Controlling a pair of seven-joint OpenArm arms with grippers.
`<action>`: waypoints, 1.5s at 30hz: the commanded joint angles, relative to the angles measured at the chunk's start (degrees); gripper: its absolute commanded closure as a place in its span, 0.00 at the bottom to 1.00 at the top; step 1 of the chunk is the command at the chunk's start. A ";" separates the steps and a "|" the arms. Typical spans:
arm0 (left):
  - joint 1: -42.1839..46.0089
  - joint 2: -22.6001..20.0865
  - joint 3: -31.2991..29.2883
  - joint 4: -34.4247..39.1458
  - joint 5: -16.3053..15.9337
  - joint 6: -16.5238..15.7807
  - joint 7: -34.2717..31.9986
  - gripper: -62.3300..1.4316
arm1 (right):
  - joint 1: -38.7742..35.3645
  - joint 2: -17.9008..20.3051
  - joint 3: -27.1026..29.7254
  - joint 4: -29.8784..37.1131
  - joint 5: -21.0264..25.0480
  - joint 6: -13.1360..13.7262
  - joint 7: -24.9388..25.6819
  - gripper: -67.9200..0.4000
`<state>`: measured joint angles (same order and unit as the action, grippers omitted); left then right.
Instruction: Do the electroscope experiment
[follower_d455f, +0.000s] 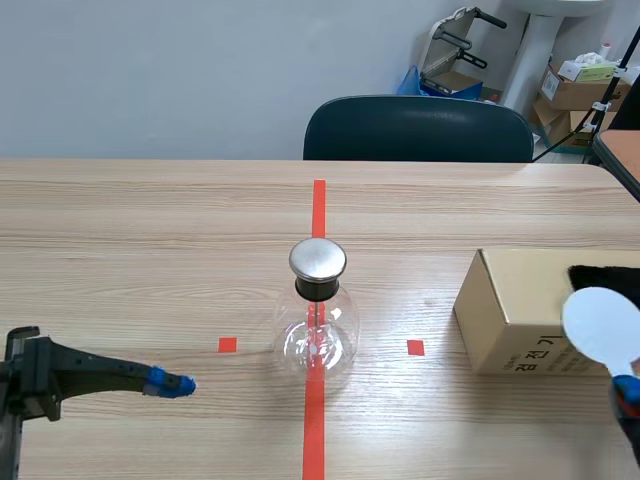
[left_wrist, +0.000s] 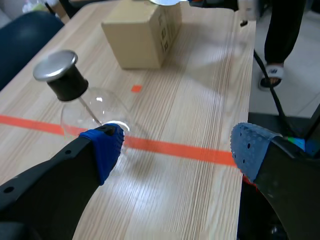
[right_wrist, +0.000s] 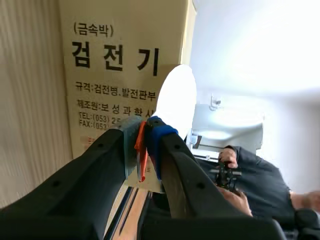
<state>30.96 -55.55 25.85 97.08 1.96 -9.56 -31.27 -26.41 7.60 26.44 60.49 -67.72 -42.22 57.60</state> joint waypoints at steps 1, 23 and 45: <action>0.46 0.28 -0.17 1.14 -0.39 0.94 -0.31 0.25 | -0.28 0.31 0.24 0.42 1.33 -2.64 -3.85 0.98; 0.44 0.31 -0.20 1.14 -0.44 2.99 0.87 0.25 | -0.24 -0.57 0.28 0.42 1.42 -2.64 -23.02 0.98; 0.44 0.76 -0.20 1.14 -0.83 2.99 0.24 0.25 | -0.24 -0.44 0.28 0.42 0.94 -2.64 0.35 0.98</action>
<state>30.96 -55.35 25.85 97.08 1.50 -6.61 -30.20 -26.52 6.39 26.61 60.49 -67.11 -42.26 57.89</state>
